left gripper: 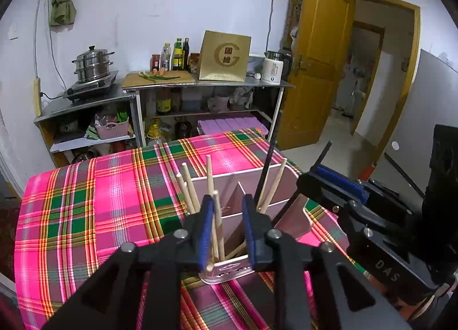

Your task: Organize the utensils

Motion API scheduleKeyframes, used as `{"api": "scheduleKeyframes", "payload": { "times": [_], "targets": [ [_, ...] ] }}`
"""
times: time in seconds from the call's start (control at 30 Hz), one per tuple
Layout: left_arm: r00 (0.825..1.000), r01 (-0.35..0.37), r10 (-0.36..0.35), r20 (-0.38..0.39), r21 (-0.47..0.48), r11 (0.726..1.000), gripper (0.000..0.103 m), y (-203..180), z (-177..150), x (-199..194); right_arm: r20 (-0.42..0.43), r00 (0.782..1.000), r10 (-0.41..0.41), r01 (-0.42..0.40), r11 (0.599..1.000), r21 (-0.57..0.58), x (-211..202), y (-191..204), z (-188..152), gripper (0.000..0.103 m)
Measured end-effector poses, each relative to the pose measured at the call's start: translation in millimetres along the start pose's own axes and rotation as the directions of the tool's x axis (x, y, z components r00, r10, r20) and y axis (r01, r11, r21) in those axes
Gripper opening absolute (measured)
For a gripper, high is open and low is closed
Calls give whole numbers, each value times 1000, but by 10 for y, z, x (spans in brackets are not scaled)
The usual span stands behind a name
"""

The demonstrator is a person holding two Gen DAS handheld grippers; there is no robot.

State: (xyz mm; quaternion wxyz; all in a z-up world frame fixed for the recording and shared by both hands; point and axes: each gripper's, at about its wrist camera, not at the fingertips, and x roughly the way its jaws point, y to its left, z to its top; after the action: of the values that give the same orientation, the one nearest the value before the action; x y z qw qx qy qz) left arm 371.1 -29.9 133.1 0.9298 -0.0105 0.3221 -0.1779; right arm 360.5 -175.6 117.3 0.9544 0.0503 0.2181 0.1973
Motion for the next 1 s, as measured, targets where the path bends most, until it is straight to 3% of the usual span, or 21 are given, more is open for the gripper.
{"api": "scheduleKeyframes", "payload": {
  "times": [0.57, 0.73, 1.0],
  "targets": [
    [993, -18, 23, 112, -46, 999, 28, -92, -407, -843, 46, 997, -61, 62, 998, -18, -890, 150, -279, 22],
    [989, -39, 44, 138, -43, 998, 32, -230, -714, -1121, 52, 996, -78, 79, 997, -18, -1219, 258, -504, 29],
    [988, -69, 74, 134, -42, 997, 34, -428, -1319, -1368, 29, 995, -100, 101, 994, -31, -1602, 443, -937, 29]
  ]
}}
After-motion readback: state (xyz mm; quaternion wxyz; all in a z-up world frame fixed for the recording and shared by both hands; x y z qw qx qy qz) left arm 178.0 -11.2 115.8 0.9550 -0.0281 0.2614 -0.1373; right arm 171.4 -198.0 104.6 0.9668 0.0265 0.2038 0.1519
